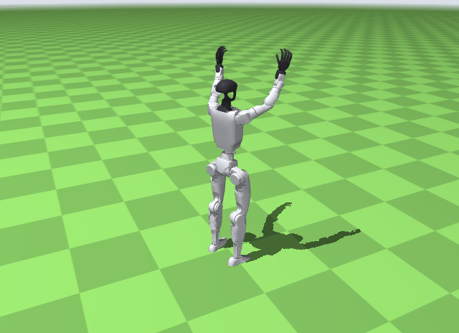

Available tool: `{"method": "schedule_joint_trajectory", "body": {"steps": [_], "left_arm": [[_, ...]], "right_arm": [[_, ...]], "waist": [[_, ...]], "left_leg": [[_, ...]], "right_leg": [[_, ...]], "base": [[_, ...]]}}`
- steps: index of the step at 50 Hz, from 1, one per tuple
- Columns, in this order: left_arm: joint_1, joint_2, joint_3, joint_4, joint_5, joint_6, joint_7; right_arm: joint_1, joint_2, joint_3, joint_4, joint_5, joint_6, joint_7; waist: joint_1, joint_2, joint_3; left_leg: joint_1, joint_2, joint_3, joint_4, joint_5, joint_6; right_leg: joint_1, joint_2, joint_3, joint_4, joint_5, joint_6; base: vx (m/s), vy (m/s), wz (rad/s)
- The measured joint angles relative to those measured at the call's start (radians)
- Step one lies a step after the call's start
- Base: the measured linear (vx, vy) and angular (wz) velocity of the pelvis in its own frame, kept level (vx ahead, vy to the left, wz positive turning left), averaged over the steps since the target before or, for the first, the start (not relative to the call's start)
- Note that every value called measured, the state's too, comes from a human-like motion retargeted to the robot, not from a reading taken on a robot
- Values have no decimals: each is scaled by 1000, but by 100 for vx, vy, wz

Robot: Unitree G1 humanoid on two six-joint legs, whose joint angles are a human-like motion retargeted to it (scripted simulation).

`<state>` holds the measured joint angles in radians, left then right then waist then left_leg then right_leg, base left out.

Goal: In place motions

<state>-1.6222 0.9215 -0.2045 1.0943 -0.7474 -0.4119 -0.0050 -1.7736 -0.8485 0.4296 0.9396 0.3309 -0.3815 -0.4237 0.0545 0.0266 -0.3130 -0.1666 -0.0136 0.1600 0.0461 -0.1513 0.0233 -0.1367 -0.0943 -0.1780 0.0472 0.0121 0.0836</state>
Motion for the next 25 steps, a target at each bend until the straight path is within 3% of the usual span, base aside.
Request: {"method": "schedule_joint_trajectory", "body": {"steps": [3, 10, 18, 20, 25], "left_arm": [[165, -82, 64, 39, 126, -26, -22], [575, -254, 117, 50, 477, -152, -41], [1025, -498, 157, 198, 747, -186, -45], [1117, -524, 168, 299, 912, -171, -45], [1303, -570, 195, 517, 1262, 58, 19]], "right_arm": [[166, 40, -43, 42, -76, 30, 56], [681, 230, -257, 52, -488, 112, 177], [1111, 530, -448, 308, -733, 98, 225], [1201, 577, -470, 399, -747, 130, 269], [1451, 650, -521, 545, -819, 227, 444]], "waist": [[-1, 6, -9], [-44, -17, 28], [-52, -15, 46], [-63, -13, 58], [-88, -4, 115]], "left_leg": [[25, -6, -13, 2, 1, 2], [97, -18, -37, 8, 8, 4], [110, -22, -31, 4, 11, 3], [111, -23, -32, 5, 12, 3], [117, -22, -39, 7, 12, 3]], "right_leg": [[34, -1, -16, -2, -2, -2], [129, -5, -53, -5, -6, -8], [135, -7, -49, -6, 1, -13], [136, -8, -49, -5, 1, -14], [147, -6, -48, -6, 0, -12]], "base": [[9, 3, 31], [5, -7, 30], [0, 0, 0], [0, 0, 0], [0, 0, 0]]}}
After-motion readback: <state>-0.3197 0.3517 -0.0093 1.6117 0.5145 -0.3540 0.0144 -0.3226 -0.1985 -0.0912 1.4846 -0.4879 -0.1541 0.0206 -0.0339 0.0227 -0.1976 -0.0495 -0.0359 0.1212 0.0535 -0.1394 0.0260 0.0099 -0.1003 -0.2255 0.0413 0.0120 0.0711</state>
